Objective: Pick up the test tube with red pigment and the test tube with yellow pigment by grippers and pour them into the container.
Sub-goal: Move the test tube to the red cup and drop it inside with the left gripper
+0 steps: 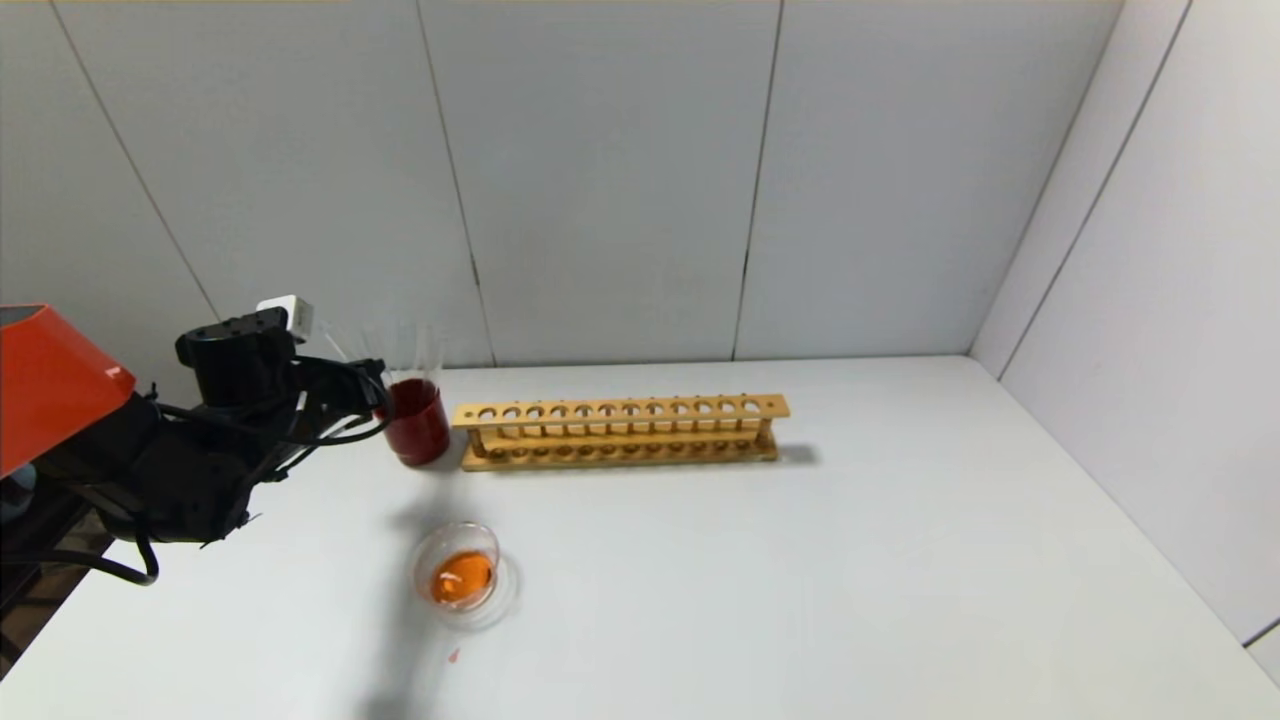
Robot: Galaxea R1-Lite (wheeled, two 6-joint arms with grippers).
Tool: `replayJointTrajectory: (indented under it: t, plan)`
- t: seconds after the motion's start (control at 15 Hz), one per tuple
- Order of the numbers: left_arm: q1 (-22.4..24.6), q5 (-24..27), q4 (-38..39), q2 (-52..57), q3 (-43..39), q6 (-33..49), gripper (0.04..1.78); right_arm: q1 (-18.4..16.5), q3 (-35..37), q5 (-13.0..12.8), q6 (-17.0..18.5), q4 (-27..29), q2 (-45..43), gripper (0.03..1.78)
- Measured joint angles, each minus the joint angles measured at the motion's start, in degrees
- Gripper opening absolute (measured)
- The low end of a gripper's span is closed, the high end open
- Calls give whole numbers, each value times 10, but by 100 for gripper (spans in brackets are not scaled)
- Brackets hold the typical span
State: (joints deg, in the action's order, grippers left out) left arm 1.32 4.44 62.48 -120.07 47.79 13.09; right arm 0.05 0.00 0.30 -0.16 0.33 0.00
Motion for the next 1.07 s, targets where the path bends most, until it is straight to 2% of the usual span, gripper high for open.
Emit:
replayJointTrajectory:
  t: [0.73,0.93,1.07]
  plan:
    - [-9,2,-1,-9,-15,-34,33,0,0,0,0,0,0,175]
    - [-10,0,24,-16,-7,-33,53,0,0,0,0,0,0,175]
    - [-10,0,32,-20,-7,-34,83,0,0,0,0,0,0,175]
